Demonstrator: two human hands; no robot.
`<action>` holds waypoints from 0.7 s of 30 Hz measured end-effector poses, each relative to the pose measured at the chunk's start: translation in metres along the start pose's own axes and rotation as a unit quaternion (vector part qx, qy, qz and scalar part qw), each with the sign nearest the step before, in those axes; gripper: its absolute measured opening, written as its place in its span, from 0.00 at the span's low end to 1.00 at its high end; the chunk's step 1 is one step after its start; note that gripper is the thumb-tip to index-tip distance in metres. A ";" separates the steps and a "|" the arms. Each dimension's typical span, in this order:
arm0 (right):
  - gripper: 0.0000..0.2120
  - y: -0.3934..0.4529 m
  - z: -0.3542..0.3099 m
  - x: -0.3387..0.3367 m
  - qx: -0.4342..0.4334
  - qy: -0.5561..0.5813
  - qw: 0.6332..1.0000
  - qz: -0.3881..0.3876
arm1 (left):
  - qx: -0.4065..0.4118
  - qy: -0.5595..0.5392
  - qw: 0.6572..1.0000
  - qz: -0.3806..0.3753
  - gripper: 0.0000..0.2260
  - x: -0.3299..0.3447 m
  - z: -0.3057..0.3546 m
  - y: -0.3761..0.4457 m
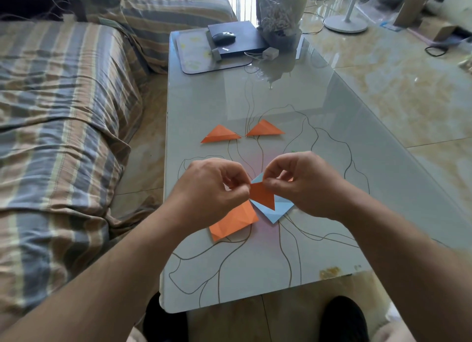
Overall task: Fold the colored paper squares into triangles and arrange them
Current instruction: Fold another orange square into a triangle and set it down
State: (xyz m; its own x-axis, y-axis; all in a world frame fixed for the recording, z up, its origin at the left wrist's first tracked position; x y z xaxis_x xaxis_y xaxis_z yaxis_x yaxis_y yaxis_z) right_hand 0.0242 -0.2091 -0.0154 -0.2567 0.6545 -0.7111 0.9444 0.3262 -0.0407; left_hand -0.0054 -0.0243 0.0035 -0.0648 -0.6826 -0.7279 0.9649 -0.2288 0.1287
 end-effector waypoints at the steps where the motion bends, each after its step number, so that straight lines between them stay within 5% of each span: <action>1: 0.07 -0.001 0.000 0.000 -0.002 -0.001 1.000 -0.005 | 0.003 0.002 1.000 -0.001 0.05 0.000 0.001 0.000; 11: 0.06 -0.003 0.009 -0.012 0.010 0.147 0.989 -0.017 | -0.001 0.005 1.000 0.026 0.05 -0.007 -0.001 -0.002; 21: 0.18 -0.003 -0.008 0.001 -0.045 0.034 0.998 -0.002 | 0.054 0.008 0.998 0.023 0.03 -0.003 0.007 -0.002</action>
State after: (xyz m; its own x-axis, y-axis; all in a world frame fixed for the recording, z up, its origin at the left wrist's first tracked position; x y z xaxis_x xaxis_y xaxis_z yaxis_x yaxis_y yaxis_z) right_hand 0.0196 -0.2035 -0.0107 -0.2778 0.6971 -0.6609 0.9217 0.3873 0.0212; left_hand -0.0086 -0.0266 0.0098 -0.0166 -0.6834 -0.7298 0.9334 -0.2723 0.2338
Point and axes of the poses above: each hand's wrist, its own y-axis towards the middle knuckle, its own x-axis out of the palm, z = x × y, the point moved 6 cm from there along y, towards the middle knuckle, and after that the axes turned 4 degrees about -y, right-handed, at the moved point
